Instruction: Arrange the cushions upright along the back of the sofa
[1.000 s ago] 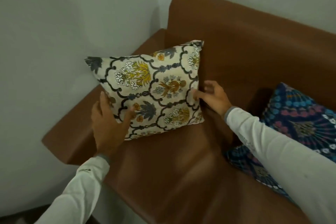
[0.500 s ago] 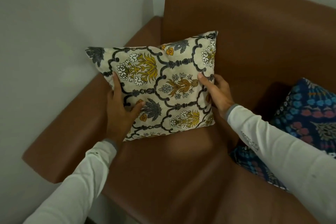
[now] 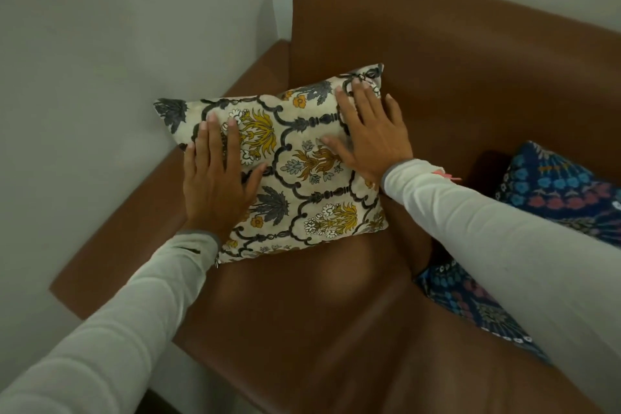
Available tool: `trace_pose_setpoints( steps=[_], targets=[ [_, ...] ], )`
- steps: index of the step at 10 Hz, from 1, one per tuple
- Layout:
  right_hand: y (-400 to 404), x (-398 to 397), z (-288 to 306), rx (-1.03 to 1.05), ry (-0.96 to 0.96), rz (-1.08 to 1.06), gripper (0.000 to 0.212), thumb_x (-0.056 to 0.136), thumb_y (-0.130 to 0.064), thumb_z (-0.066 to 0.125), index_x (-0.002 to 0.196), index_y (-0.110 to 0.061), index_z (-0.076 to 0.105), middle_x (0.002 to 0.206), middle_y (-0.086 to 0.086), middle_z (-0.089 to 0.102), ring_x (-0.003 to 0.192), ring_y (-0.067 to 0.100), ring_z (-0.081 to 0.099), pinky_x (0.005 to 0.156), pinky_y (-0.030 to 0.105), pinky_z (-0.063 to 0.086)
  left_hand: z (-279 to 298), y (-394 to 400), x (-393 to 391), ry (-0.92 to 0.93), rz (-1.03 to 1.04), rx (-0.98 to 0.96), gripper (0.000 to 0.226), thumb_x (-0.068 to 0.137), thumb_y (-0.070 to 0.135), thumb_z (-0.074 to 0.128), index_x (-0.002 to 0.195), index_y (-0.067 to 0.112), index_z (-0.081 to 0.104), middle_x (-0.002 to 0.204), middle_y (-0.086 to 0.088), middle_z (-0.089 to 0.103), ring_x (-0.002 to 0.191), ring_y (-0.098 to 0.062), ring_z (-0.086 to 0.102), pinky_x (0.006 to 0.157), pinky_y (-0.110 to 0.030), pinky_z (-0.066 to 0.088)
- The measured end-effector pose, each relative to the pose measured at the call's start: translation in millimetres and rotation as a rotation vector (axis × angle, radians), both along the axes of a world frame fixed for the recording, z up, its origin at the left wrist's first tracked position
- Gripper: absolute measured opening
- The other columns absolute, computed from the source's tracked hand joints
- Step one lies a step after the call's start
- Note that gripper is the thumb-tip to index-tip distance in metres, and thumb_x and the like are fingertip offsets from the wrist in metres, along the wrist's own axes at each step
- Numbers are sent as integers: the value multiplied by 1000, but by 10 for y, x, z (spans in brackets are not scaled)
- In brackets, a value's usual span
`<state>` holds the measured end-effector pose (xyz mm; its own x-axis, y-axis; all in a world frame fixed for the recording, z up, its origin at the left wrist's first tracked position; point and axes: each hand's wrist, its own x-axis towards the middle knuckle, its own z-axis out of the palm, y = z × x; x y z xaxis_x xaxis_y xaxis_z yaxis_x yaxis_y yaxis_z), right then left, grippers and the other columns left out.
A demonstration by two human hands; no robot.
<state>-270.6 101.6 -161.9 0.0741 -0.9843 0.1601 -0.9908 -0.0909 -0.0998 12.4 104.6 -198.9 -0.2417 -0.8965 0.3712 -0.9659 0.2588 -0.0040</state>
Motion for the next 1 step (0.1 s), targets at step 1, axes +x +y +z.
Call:
trace_pose_setpoints(
  steps=[1],
  targets=[
    [91,-169,146,-17,20,-29,101,98,-77,20,172,-9,29,177,26,32,165,42,32,130,64,27,122,62,-156,0,3,-23,89,109,67,31,166,-1,29,170,-34,28,157,-50,33,125,-64,32]
  ],
)
